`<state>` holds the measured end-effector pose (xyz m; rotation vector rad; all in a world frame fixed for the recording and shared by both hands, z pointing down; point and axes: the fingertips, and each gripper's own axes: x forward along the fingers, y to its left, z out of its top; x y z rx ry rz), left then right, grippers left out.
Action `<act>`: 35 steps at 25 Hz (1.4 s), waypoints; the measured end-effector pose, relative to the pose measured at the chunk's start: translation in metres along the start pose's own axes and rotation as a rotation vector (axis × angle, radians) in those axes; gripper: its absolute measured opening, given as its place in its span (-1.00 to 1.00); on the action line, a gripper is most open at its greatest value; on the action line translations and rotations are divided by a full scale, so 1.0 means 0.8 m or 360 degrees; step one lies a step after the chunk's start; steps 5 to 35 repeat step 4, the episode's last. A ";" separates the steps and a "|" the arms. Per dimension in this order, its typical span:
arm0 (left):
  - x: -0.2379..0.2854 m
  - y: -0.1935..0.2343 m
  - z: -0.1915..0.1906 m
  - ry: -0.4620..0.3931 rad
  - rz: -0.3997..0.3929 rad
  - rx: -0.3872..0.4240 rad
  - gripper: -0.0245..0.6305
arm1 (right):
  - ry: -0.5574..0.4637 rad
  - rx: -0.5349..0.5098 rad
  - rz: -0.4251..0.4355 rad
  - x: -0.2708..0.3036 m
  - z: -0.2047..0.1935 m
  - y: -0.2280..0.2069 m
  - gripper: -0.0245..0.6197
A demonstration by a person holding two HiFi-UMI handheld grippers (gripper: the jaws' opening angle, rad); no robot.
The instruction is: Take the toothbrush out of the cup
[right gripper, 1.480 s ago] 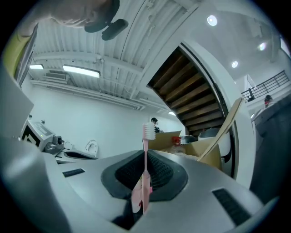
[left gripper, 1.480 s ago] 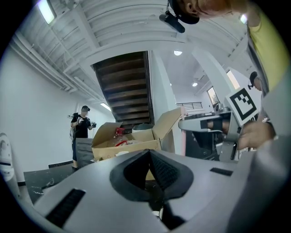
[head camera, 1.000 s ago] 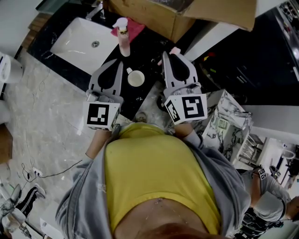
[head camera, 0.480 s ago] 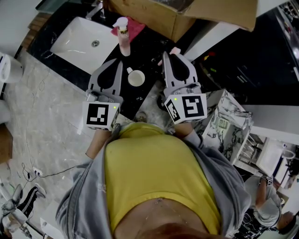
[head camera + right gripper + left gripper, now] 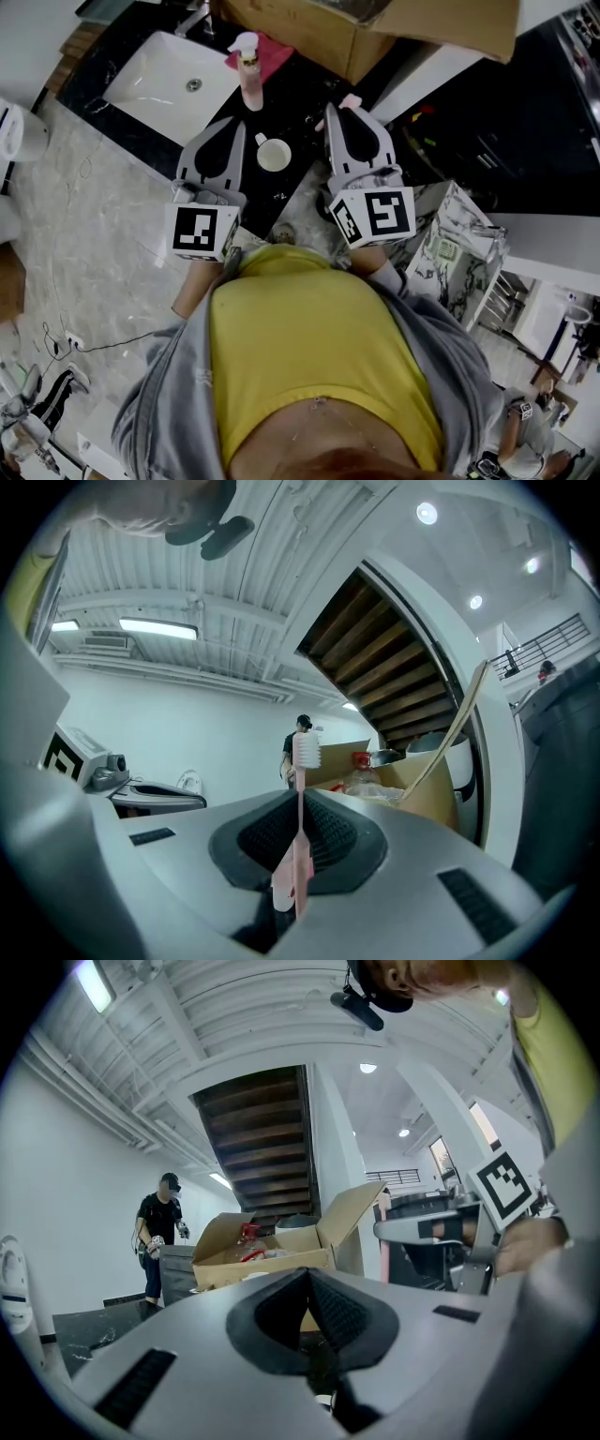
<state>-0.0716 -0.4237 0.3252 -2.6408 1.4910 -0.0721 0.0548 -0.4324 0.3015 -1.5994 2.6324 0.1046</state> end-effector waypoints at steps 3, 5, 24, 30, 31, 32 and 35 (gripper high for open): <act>-0.002 -0.004 0.001 -0.0008 0.0001 0.0004 -0.92 | -0.0001 0.0008 0.0010 -0.003 -0.001 0.001 -0.84; -0.002 -0.005 0.001 -0.0010 0.0002 0.0004 -0.92 | -0.0001 0.0011 0.0013 -0.003 -0.001 0.001 -0.84; -0.002 -0.005 0.001 -0.0010 0.0002 0.0004 -0.92 | -0.0001 0.0011 0.0013 -0.003 -0.001 0.001 -0.84; -0.002 -0.005 0.001 -0.0010 0.0002 0.0004 -0.92 | -0.0001 0.0011 0.0013 -0.003 -0.001 0.001 -0.84; -0.002 -0.005 0.001 -0.0010 0.0002 0.0004 -0.92 | -0.0001 0.0011 0.0013 -0.003 -0.001 0.001 -0.84; -0.002 -0.005 0.001 -0.0010 0.0002 0.0004 -0.92 | -0.0001 0.0011 0.0013 -0.003 -0.001 0.001 -0.84; -0.002 -0.005 0.001 -0.0010 0.0002 0.0004 -0.92 | -0.0001 0.0011 0.0013 -0.003 -0.001 0.001 -0.84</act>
